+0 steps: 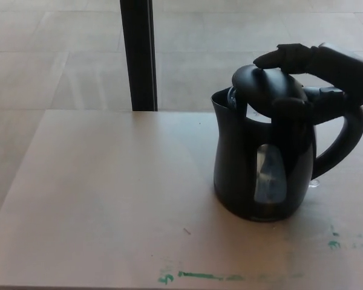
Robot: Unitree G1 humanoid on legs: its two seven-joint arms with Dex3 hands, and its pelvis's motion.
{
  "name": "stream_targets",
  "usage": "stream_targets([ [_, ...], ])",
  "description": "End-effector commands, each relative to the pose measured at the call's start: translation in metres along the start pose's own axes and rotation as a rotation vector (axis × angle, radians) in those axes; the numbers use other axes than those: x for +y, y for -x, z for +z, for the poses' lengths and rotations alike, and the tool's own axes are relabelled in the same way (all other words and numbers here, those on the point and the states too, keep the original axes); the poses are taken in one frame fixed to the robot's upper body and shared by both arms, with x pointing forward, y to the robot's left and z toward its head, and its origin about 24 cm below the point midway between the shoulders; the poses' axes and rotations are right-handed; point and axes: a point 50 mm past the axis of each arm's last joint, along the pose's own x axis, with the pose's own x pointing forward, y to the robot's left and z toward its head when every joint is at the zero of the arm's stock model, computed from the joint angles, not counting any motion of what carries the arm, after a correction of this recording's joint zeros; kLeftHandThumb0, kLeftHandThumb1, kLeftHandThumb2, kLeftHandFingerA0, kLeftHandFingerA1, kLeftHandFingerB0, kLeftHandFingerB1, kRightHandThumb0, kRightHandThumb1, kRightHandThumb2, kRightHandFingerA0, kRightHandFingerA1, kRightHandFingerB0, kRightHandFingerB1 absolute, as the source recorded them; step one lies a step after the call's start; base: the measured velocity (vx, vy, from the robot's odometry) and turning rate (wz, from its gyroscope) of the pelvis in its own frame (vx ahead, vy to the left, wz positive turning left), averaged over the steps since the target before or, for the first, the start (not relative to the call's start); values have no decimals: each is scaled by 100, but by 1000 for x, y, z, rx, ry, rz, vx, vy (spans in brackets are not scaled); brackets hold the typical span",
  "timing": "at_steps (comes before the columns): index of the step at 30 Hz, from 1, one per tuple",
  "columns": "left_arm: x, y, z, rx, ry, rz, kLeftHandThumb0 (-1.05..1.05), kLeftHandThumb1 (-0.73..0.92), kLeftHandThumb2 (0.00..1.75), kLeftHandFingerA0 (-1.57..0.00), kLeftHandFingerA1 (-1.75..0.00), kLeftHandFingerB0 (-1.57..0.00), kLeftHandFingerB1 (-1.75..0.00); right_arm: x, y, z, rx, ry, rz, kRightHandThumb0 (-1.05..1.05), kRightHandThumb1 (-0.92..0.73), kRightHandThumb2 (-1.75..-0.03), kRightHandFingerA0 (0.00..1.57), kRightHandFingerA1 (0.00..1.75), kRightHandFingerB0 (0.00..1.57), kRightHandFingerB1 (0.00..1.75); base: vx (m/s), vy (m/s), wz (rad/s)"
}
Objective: The robot uses its right hand to push down on the lid of a kettle kept in the middle of the desk to close it
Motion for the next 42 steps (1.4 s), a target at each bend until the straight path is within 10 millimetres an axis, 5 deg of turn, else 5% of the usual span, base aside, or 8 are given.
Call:
stream_targets([
  [1, 7, 3, 5, -4, 3, 24, -73, 54, 89, -52, -62, -27, -46, 12, -9, 6, -3, 79, 56, -90, -81, -65, 20, 44, 25, 34, 0, 0, 0],
  [6, 9, 4, 7, -14, -22, 23, -67, 65, 60, -55, -52, -36, -34, 20, -17, 11, -1, 253, 123, -93, -84, -66, 24, 47, 23, 34, 0, 0, 0],
  [15, 8, 4, 11, -21, -34, 11, -74, 55, 89, -49, -59, -27, -46, 43, -24, 18, 4, 443, 267, -80, -76, -64, 25, 44, 24, 30, 0, 0, 0],
  [28, 5, 2, 18, -35, -29, 7, -65, 66, 60, -56, -52, -33, -35, 157, -6, -15, 51, 516, 557, -78, -58, -95, 24, 57, 20, 47, 0, 0, 0],
  [32, 5, 2, 19, -35, -25, 5, -71, 55, 89, -53, -63, -29, -47, 144, -7, -17, 66, 480, 514, -75, -74, -63, 29, 49, 25, 33, 0, 0, 0],
  [33, 5, 2, 23, -52, -22, 10, -65, 65, 60, -57, -54, -34, -35, 136, -13, -14, 67, 505, 487, -77, -59, -96, 24, 56, 17, 45, 0, 0, 0],
  [37, 7, 3, 17, -24, -14, 12, -72, 55, 89, -54, -62, -30, -47, 121, -15, -11, 65, 501, 463, -77, -76, -63, 26, 49, 22, 33, 0, 0, 0],
  [42, 6, 2, 16, -35, -22, 13, -69, 53, 90, -52, -62, -26, -47, 78, -18, 1, 59, 325, 338, -76, -59, -96, 24, 55, 17, 44, 0, 0, 0],
])
